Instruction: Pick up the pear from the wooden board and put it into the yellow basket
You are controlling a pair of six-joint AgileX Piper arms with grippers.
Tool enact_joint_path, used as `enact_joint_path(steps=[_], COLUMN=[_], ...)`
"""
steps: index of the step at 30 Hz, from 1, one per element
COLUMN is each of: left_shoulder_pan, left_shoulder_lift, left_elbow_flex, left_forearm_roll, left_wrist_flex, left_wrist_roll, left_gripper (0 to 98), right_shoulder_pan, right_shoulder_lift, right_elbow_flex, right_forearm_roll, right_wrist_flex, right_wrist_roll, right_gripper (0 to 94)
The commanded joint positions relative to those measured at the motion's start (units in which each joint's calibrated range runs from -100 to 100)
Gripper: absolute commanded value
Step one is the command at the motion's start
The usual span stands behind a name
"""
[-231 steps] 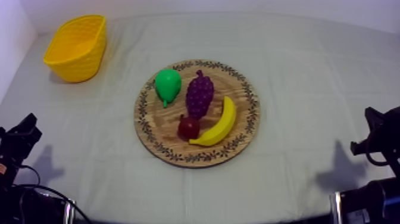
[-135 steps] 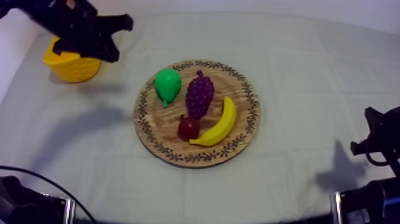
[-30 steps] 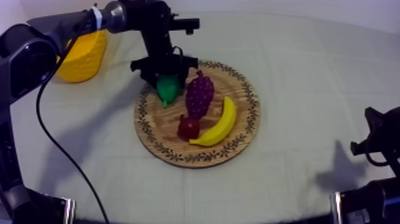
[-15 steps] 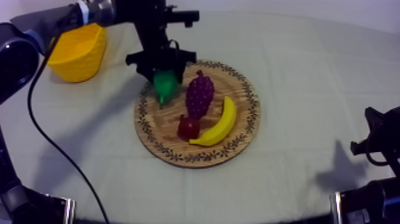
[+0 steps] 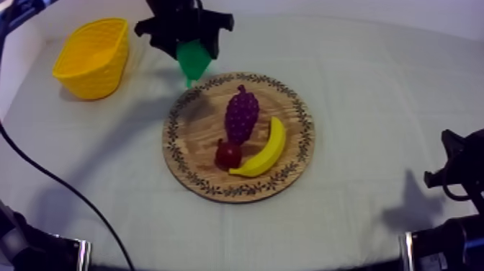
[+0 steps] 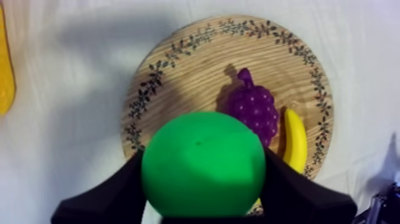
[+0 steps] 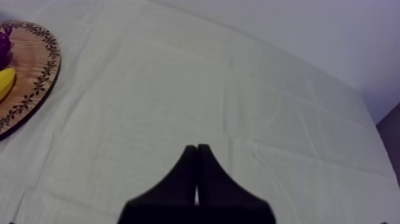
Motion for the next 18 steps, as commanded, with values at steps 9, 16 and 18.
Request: enact_joint_path(steps=[9, 16, 18], left_shoulder_pan=[-0.68, -2.21, -3.05], left_shoulder_lift=[-5.71, -6.86, -6.94], left_elbow_flex=[-1.14, -1.39, -1.4], left_forearm_roll=[0.62, 0.69, 0.48], left_wrist_flex=[0.89, 0.92, 0.92], left_wrist_roll=[-1.22, -2.09, -2.45], left_gripper=[45.4, 46.0, 46.2], right_shoulder_pan=[-0.01, -0.01, -0.01], right_shoulder_lift=[0.0, 0.0, 0.0], right_elbow_flex=[-0.02, -0.02, -0.02], right_forearm_roll=[-0.01, -0.01, -0.01], right_wrist_flex=[-0.03, -0.03, -0.03], right_wrist_roll=[0.02, 0.02, 0.02], right_gripper=[0.4, 0.4, 0.4])
